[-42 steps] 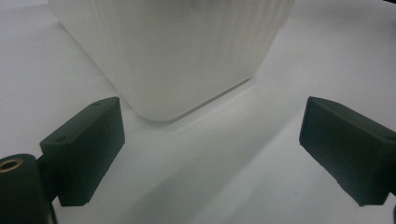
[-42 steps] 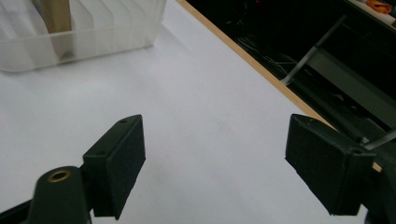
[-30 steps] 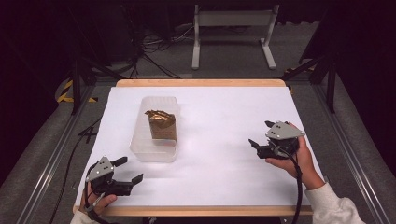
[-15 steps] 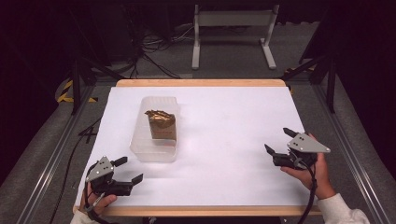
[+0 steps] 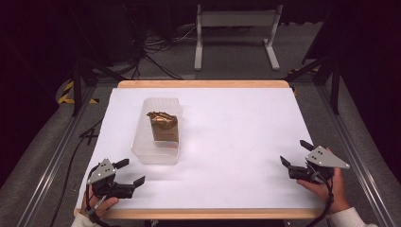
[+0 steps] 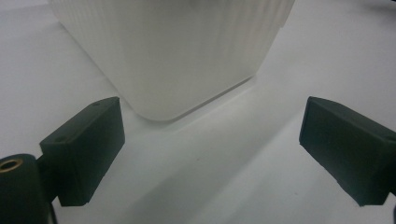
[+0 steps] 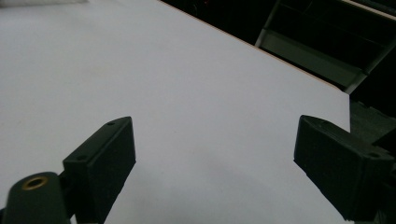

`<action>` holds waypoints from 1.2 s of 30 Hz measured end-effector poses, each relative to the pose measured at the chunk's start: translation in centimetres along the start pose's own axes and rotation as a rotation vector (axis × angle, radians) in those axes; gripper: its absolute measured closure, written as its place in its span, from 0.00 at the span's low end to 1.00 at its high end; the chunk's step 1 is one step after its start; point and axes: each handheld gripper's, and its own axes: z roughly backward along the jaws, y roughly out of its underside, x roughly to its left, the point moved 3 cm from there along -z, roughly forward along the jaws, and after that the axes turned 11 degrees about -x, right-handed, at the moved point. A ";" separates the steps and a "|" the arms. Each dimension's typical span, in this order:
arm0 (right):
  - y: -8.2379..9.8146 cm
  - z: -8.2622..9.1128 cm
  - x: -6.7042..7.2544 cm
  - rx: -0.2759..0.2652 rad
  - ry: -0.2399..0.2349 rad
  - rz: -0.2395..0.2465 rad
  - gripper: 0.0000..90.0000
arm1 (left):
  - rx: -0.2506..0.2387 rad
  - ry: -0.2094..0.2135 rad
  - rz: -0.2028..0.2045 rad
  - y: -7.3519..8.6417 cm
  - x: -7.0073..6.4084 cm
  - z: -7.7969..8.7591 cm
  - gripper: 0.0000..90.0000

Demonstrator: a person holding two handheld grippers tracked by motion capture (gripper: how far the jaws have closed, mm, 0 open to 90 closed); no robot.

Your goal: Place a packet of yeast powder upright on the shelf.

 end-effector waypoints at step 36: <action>4.0 3.3 -1.2 -0.016 0.081 -0.126 0.13 | 0.005 -0.003 0.000 0.0 0.0 -0.1 0.09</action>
